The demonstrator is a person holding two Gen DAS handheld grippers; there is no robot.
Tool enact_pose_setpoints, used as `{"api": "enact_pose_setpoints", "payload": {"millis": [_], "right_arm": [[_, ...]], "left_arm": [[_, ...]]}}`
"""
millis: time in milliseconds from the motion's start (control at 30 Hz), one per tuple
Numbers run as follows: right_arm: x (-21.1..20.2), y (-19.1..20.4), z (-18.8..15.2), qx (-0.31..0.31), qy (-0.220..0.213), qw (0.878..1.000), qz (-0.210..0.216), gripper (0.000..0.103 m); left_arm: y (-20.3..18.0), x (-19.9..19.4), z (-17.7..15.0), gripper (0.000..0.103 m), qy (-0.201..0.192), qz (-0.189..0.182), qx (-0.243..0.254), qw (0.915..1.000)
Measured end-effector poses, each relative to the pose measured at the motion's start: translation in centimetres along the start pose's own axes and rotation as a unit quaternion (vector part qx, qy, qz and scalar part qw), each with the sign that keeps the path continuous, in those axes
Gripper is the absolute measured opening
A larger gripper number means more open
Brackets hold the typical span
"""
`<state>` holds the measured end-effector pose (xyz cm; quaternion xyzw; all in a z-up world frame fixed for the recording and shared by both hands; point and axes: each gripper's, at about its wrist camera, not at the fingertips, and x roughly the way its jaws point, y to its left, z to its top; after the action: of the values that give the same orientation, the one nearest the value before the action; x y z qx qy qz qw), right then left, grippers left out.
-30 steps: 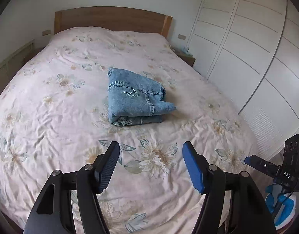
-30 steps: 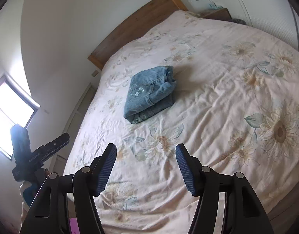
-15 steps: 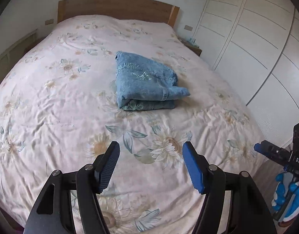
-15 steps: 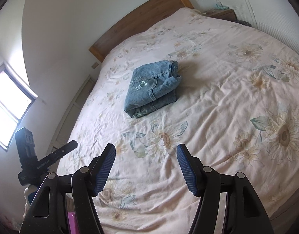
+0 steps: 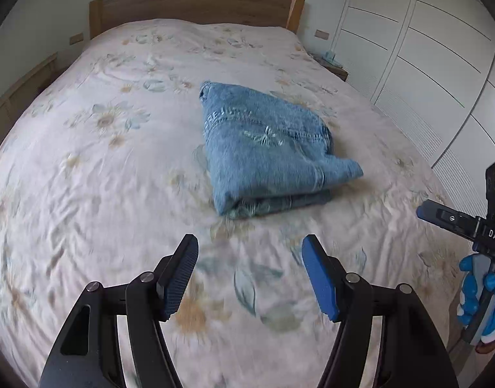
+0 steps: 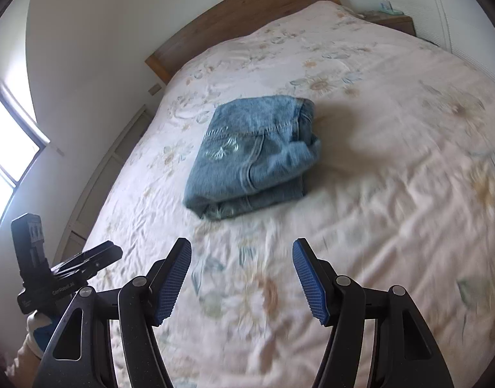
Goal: Fold large clothes
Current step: 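Lower both open tools onto the folded jacket's butterfly side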
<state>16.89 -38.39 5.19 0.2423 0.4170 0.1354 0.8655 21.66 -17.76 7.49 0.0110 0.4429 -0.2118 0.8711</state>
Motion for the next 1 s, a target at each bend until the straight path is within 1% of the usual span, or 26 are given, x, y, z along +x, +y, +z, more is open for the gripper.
{"api": "enact_pose_setpoints", "payload": {"millis": [100, 233, 367, 467, 533, 600, 667, 767, 867, 933, 1000], "right_arm": [[2.7, 0.2, 2.8, -0.017, -0.002, 1.0, -0.003, 0.067], [6.7, 0.6, 6.8, -0.049, -0.003, 0.999, -0.008, 0.067], [10.9, 0.4, 9.2, -0.079, 0.004, 0.997, -0.012, 0.067], [14.4, -0.4, 9.0, -0.095, 0.024, 0.995, -0.022, 0.067], [16.3, -1.5, 8.3, -0.096, 0.035, 0.994, -0.024, 0.067], [17.8, -2.7, 7.4, -0.092, 0.045, 0.994, -0.024, 0.067], [19.3, -4.2, 6.4, -0.08, 0.057, 0.995, -0.023, 0.067], [20.1, -5.6, 5.3, -0.07, 0.056, 0.996, -0.016, 0.068], [20.0, -6.1, 5.0, -0.065, 0.048, 0.997, -0.005, 0.068], [19.8, -6.1, 5.0, -0.073, 0.05, 0.996, -0.009, 0.068], [19.2, -6.0, 5.3, -0.075, 0.052, 0.996, -0.015, 0.068]], "left_arm": [[-0.2, 2.4, 2.9, 0.061, -0.004, -0.017, 0.016, 0.9997], [-0.9, 6.1, 6.5, 0.061, -0.008, -0.036, 0.053, 0.9979], [-0.8, 9.9, 8.1, 0.061, -0.008, -0.038, 0.083, 0.9958], [-0.2, 12.9, 7.6, 0.061, 0.005, -0.048, 0.088, 0.9949], [0.4, 14.8, 6.4, 0.061, 0.017, -0.05, 0.091, 0.9945], [0.6, 15.6, 5.2, 0.063, 0.008, -0.05, 0.101, 0.9936], [0.5, 16.1, 4.3, 0.068, 0.002, -0.054, 0.109, 0.9926], [-0.1, 16.8, 3.5, 0.076, -0.004, -0.045, 0.134, 0.9899], [-0.8, 17.4, 3.1, 0.08, -0.004, -0.029, 0.165, 0.9859], [-0.7, 17.1, 3.9, 0.08, 0.003, -0.036, 0.16, 0.9864], [-0.3, 16.4, 5.0, 0.08, 0.005, -0.054, 0.142, 0.9884]]}}
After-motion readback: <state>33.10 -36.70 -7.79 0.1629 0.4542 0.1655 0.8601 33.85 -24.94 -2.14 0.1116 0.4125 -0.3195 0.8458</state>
